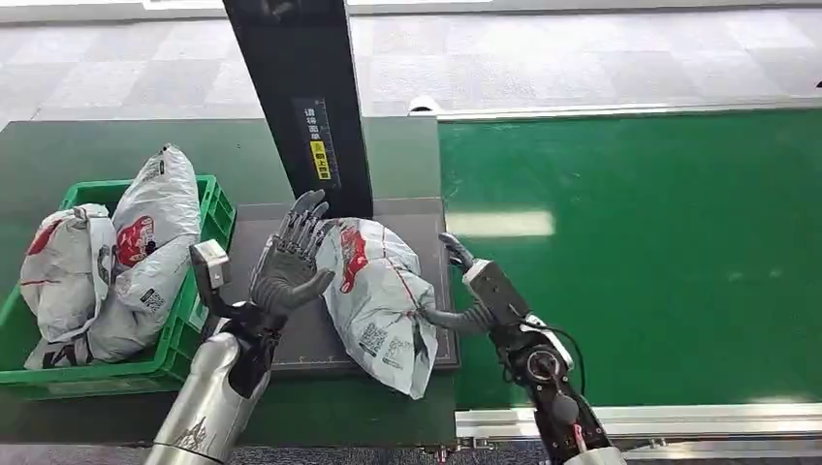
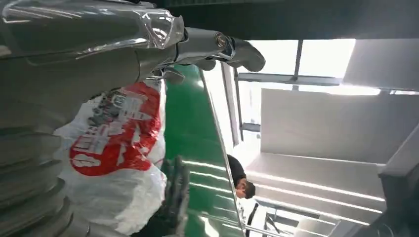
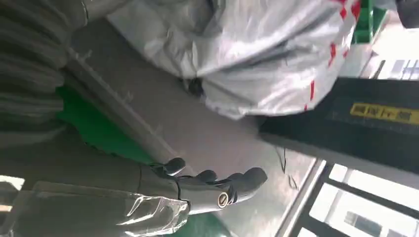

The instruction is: Moved the parcel from conveyor to table for the left to box.

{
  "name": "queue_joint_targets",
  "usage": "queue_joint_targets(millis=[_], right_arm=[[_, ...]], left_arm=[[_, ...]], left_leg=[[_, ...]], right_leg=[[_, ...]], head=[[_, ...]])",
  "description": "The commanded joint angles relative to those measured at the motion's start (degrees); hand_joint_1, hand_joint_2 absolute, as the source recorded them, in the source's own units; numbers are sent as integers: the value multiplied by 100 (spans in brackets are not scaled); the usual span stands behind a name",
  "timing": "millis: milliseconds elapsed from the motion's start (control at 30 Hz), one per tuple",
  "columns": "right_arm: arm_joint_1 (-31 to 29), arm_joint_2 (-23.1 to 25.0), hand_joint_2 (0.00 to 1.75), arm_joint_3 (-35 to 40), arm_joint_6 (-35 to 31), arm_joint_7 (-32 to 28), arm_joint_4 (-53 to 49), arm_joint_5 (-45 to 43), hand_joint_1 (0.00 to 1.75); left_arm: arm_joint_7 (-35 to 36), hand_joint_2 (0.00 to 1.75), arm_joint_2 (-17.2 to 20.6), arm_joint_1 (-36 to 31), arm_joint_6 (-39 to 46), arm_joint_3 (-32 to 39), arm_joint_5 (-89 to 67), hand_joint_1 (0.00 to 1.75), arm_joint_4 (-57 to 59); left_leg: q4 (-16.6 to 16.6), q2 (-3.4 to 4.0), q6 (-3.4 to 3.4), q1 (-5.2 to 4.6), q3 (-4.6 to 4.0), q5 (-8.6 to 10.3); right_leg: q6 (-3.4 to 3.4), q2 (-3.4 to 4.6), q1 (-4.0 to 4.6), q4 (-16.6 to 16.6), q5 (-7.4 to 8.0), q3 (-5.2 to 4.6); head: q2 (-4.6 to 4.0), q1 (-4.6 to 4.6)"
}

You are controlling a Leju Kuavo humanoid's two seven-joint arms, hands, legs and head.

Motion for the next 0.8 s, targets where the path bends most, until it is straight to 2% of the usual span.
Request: queue_joint_targets(millis=[33, 200, 267, 300, 400, 467, 533, 700, 800], right_arm=[[-215, -471, 175, -115, 56, 6, -251, 186, 0], [-218, -557, 175, 15, 77, 70, -103, 333, 0], [-46, -593, 175, -316, 323, 11, -154, -226, 0], [25, -720, 175, -222, 198, 23, -218, -37, 0], [249, -763, 175, -377, 238, -128, -454, -202, 0], [229, -757, 175, -363, 207, -102, -503, -134, 0], [59, -715, 175, -366, 204, 13, -348, -103, 0], [52, -717, 175, -397, 163, 108, -320, -93, 0], [177, -742, 175, -446, 142, 126, -422, -98, 0]], left_arm=[[-12, 175, 242, 286, 165, 120, -187, 0, -165], [77, 175, 369, 702, 265, 269, -208, 0, -841], [220, 175, 389, 828, 350, 338, -344, 0, -976], [245, 175, 392, 809, 306, 304, -401, 0, -924], [301, 175, 474, 698, 416, 9, -1029, 0, -709], [842, 175, 667, 516, 1390, -517, -2580, 0, -455], [1392, 175, 653, 440, 1400, -766, -3268, 0, -194], [1777, 175, 635, 464, 1427, -991, -4090, 0, 80], [1732, 175, 625, 432, 1564, -1052, -4386, 0, 111]], left_leg=[[-3, 3, 11, -5, 0, 2], [-3, 12, 5, -1, 2, -2], [-5, 12, 10, -3, 1, -1], [-4, 7, 8, -2, 2, -1], [-4, -17, 7, -1, -1, 2], [-5, -28, 13, -3, -5, 5], [-2, -20, 11, -4, -11, 4], [-4, -15, 8, -5, -7, 6], [-6, -14, 7, -6, -1, 2]], right_leg=[[-3, -2, -3, -3, 2, -1], [-2, 9, 0, -2, 2, -2], [-4, 5, 0, -4, 2, -2], [-3, 2, 0, -3, 1, -1], [0, -19, 1, -6, -3, 4], [0, -31, -1, -8, -3, 5], [-1, -26, -2, -3, -1, -2], [-2, -23, -4, -3, 1, -4], [0, -21, -5, -4, -3, 1]], head=[[0, -2], [0, -2], [0, -2], [0, -2], [0, 0], [0, 0], [0, -2], [0, -2], [0, -2]])
